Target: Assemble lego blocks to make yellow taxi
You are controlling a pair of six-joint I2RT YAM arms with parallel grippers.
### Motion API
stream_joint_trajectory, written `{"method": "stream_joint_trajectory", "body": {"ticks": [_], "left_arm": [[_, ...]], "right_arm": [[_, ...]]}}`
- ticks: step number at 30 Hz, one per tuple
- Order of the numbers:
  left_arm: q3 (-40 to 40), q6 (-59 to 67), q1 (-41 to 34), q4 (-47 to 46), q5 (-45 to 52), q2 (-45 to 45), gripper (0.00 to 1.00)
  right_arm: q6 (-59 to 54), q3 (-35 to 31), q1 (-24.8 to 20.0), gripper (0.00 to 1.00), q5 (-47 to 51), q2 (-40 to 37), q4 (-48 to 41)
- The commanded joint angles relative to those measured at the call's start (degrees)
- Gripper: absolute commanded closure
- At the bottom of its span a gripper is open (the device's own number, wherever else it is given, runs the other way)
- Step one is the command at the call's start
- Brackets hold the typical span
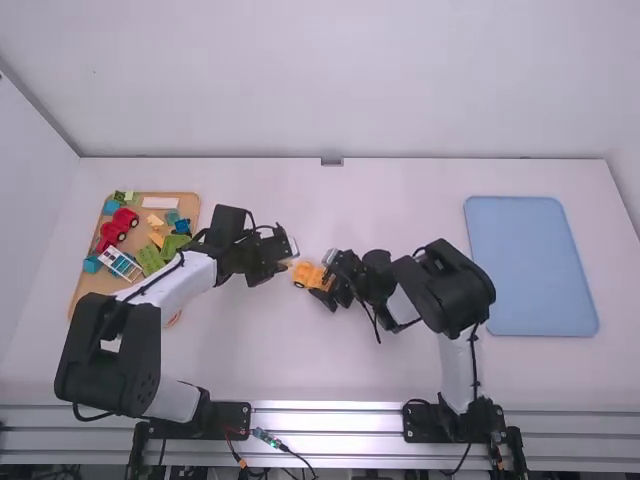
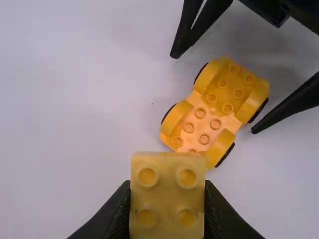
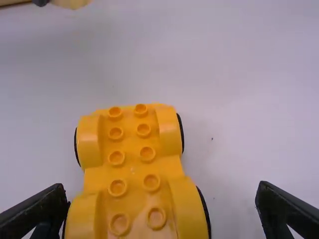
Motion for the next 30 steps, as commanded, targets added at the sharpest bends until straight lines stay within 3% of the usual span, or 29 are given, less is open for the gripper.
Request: {"method": "stream_joint_trajectory", "body": {"ticks": [1,10,14,16,22,28,30], "left_arm": [[0.9,-0.5,-0.3,-0.1,0.6,0.8,0.98],[0.9,-0.5,-0.3,-0.2,0.5,0.8,0.98],[0.9,-0.5,-0.3,-0.6,0.4,0.8,0.98],[0.9,-0.5,-0.3,-0.7,0.4,0.8,0.98],[0.9,-0.5,-0.3,-0.6,0.5,0.8,0.98],[0.9,-0.5,-0.3,-0.9,0.6,0.8,0.98],[0.9,-0.5,-0.4,-1.1,0.7,0.8,0.98]], "right_arm": [[0.8,0.4,0.2,0.01,-1.9,2.6,2.5],[0.6,3.3,2.3,0.0,-2.5,7.7,5.3],[-2.3,2.7,1.4,0.07,-5.6,7.7,6.2],[-3.5,1.6,0.6,0.11,-6.6,7.7,7.9],[-6.9,-1.5,-2.0,0.44,-8.3,7.7,11.5],[-8.3,-1.8,-4.6,0.57,-14.8,7.7,11.3],[-8.7,-1.0,-6.0,0.56,-16.0,7.7,8.9]]}}
